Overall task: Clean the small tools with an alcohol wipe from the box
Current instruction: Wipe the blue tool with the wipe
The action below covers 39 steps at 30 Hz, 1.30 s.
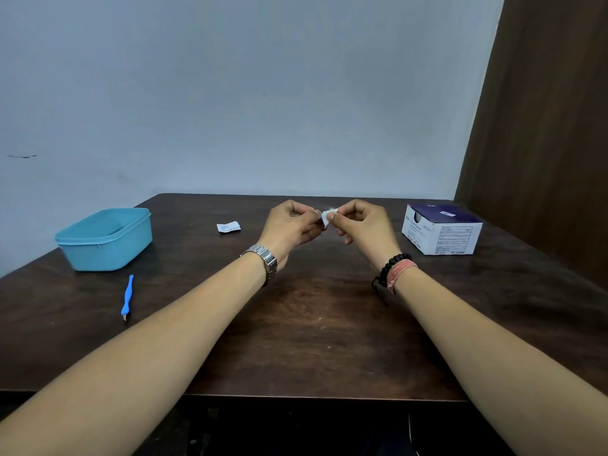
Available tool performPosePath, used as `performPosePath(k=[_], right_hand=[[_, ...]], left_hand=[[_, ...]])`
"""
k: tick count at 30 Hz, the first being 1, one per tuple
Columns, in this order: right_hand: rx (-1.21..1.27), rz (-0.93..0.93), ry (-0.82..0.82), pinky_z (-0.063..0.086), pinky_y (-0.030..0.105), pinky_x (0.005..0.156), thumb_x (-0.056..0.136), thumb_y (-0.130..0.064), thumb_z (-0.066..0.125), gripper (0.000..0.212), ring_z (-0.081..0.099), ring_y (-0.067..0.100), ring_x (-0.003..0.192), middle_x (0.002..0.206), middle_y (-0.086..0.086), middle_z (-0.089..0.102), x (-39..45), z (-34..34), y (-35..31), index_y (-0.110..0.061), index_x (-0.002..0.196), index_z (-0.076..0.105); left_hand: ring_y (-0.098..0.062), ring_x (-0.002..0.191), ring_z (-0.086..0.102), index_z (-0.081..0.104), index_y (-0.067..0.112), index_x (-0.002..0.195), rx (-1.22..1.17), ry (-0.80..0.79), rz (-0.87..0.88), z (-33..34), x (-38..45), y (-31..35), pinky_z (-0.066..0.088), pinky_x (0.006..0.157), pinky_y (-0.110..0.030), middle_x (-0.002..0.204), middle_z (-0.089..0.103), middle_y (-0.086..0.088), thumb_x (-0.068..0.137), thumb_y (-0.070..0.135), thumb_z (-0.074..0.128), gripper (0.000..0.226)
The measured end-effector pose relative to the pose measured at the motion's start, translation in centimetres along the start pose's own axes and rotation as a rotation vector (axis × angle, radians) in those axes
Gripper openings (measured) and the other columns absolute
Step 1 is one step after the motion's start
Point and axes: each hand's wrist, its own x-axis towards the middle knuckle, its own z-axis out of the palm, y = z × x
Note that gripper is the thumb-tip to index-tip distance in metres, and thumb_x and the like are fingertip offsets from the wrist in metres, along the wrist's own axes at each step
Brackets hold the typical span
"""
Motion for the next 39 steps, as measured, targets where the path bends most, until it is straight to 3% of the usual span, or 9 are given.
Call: performPosePath(k=[4,7,14,21,28,32,34,39], right_hand=[[-0.090,-0.021,0.063,0.041,0.016,0.051,0.080,-0.021,0.077,0.017,0.051,-0.002,0.051,0.062,-0.008,0.063,0.1,-0.1,0.1,-0.017,0.068,0.065],[-0.140,-0.022,0.095,0.041,0.019,0.053,0.079,-0.023,0.077,0.017,0.050,0.000,0.051,0.061,-0.007,0.061,0.2,-0.2,0.2,-0.018,0.067,0.065],[-0.191,-0.019,0.161,0.039,0.009,0.053,0.077,-0.021,0.077,0.015,0.053,-0.001,0.057,0.068,-0.007,0.067,0.2,-0.4,0.0,-0.014,0.069,0.067],[-0.202,0.012,0.196,0.049,0.026,0.066,0.076,-0.022,0.077,0.016,0.063,0.011,0.070,0.077,0.001,0.073,0.6,-0.8,0.6,-0.017,0.067,0.066],[-0.191,0.036,0.276,0.042,0.021,0.060,0.077,-0.019,0.074,0.017,0.056,0.008,0.064,0.065,-0.007,0.062,0.9,-1.6,0.3,-0.016,0.065,0.061],[-0.044,-0.050,0.133,0.048,0.022,0.067,0.077,-0.018,0.076,0.018,0.062,0.008,0.072,0.079,0.004,0.072,0.3,-0.6,-0.7,-0.013,0.068,0.062],[-0.101,-0.074,0.064,0.045,0.018,0.062,0.078,-0.019,0.077,0.017,0.057,0.005,0.065,0.071,-0.001,0.068,0.0,0.1,-0.6,-0.015,0.068,0.063],[-0.207,-0.066,0.136,0.037,0.010,0.052,0.077,-0.020,0.076,0.014,0.049,-0.002,0.053,0.062,-0.009,0.061,0.1,0.0,-0.2,-0.011,0.071,0.067]], left_hand=[[-0.024,0.082,0.073,0.057,0.006,0.088,0.010,-0.033,0.004,0.1,-0.4,0.2,0.058,0.073,-0.026,0.087,0.073,-0.015,0.088,0.006,0.066,0.009],[-0.026,0.085,0.073,0.057,0.005,0.089,-0.003,-0.045,0.007,0.1,-0.5,0.3,0.059,0.075,-0.027,0.089,0.073,-0.016,0.087,0.005,0.067,0.010],[-0.026,0.087,0.073,0.058,0.006,0.087,-0.020,-0.026,0.008,0.1,-0.4,0.5,0.059,0.075,-0.026,0.091,0.073,-0.016,0.088,0.005,0.066,0.009],[-0.022,0.079,0.072,0.058,0.004,0.088,-0.047,-0.019,0.016,-0.2,-0.2,0.7,0.059,0.076,-0.027,0.087,0.072,-0.014,0.088,0.003,0.065,0.007],[-0.021,0.076,0.071,0.057,0.007,0.081,-0.040,0.044,0.011,-0.5,0.2,0.8,0.059,0.075,-0.027,0.087,0.071,-0.015,0.088,0.001,0.063,0.011],[-0.020,0.073,0.073,0.056,0.008,0.082,0.014,0.029,0.016,-0.4,0.1,0.6,0.058,0.071,-0.025,0.085,0.072,-0.014,0.088,0.002,0.064,0.012],[-0.021,0.075,0.073,0.056,0.007,0.084,0.047,-0.003,0.030,-0.2,-0.1,0.4,0.059,0.070,-0.026,0.083,0.073,-0.015,0.087,0.004,0.066,0.010],[-0.023,0.079,0.073,0.057,0.006,0.085,0.040,-0.038,0.041,0.0,-0.3,0.5,0.059,0.072,-0.026,0.084,0.073,-0.014,0.087,0.003,0.065,0.009]])
